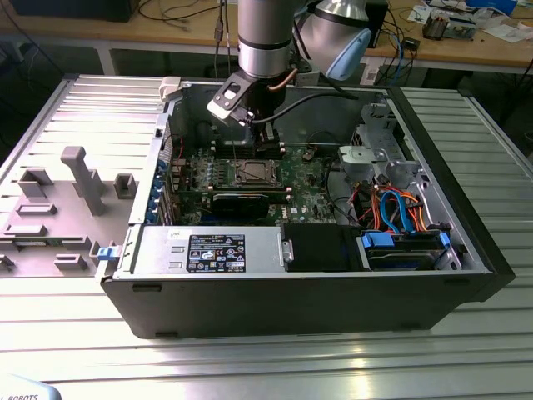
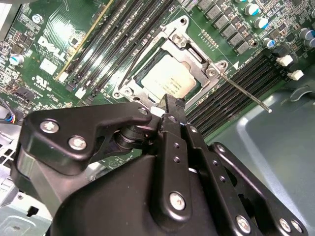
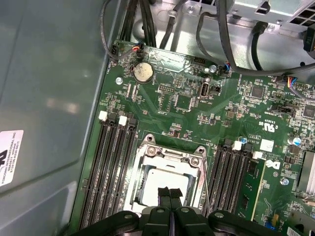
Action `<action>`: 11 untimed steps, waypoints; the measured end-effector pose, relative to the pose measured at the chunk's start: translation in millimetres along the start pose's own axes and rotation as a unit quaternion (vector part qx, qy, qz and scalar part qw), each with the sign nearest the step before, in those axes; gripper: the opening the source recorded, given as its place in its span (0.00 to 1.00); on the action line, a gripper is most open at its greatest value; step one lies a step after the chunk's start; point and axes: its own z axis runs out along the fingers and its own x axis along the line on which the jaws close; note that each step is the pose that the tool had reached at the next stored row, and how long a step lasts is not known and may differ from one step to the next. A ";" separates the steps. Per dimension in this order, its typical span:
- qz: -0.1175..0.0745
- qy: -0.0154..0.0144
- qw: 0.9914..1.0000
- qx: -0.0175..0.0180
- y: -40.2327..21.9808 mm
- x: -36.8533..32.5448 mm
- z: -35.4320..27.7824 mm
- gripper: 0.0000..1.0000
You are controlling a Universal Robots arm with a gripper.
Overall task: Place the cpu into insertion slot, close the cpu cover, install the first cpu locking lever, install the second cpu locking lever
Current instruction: 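Install the first cpu locking lever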
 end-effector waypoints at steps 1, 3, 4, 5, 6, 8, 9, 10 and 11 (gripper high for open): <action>0.000 0.000 1.000 0.000 0.0 0.0 0.0 0.11; 0.000 0.000 1.000 0.000 0.0 0.0 0.0 0.11; 0.000 0.000 1.000 0.000 0.0 0.0 0.0 0.11; -0.003 0.000 1.000 0.000 0.0 0.0 0.0 0.11; -0.008 0.000 1.000 0.000 0.0 0.0 0.0 0.11; -0.024 0.001 1.000 0.000 0.0 0.0 0.0 0.11; -0.043 0.001 0.999 0.000 0.0 0.0 0.0 0.11; -0.058 0.002 0.998 0.000 0.0 0.0 0.0 0.11; -0.071 0.002 0.998 0.001 0.0 0.0 0.0 0.11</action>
